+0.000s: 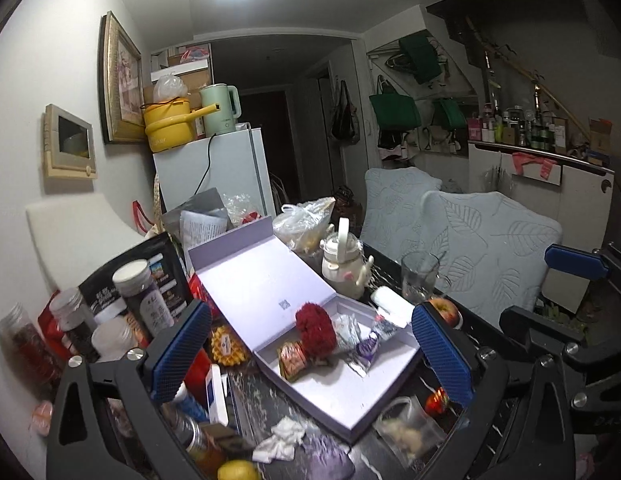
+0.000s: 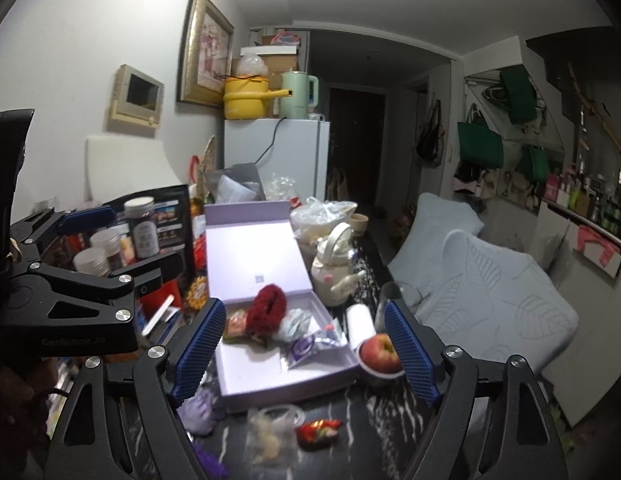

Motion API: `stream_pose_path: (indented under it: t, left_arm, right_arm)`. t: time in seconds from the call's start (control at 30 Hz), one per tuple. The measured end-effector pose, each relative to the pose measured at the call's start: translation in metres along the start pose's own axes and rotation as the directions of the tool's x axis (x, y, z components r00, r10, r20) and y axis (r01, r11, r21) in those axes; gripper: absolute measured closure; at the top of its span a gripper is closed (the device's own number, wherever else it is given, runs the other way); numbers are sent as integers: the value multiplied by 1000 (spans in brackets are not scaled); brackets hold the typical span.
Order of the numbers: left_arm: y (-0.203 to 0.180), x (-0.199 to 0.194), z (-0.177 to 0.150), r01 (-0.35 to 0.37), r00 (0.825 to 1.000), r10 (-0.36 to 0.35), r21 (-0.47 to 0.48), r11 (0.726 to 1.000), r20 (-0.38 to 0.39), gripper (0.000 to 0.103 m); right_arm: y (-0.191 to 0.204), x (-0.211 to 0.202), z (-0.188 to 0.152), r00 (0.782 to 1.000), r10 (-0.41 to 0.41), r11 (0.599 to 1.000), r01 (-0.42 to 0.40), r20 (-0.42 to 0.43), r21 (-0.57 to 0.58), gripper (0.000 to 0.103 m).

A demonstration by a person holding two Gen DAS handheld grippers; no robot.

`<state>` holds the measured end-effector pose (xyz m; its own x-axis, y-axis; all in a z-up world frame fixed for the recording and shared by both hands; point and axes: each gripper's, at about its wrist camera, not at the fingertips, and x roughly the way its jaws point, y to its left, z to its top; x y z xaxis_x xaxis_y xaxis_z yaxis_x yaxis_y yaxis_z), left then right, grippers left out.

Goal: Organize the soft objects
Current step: 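Withdraw both grippers up and away from the gift box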

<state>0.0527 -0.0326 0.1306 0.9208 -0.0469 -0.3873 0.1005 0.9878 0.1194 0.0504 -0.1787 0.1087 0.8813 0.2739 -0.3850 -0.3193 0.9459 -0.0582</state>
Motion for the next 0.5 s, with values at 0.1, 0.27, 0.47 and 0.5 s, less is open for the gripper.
stream_pose_path:
  t: [0.1, 0.27, 0.47, 0.5]
  left_arm:
    - [-2, -11, -14, 10, 1000, -10, -1, 1000, -14, 1]
    - [-3, -25, -41, 36, 998, -37, -21, 999, -56, 1]
    - [-5, -36, -68, 38, 995, -40, -34, 999, -88, 1]
    - [-4, -36, -72, 41, 995, -45, -38, 998, -94, 1]
  right_arm:
    - [7, -13, -14, 1000, 1, 1000, -1, -9, -3, 20]
    - [18, -31, -38, 1000, 12, 1000, -12, -22, 13, 20]
    - [29, -46, -63, 999, 16, 1000, -15, -37, 28, 20]
    - [30, -48, -67, 999, 14, 999, -13, -39, 30, 20]
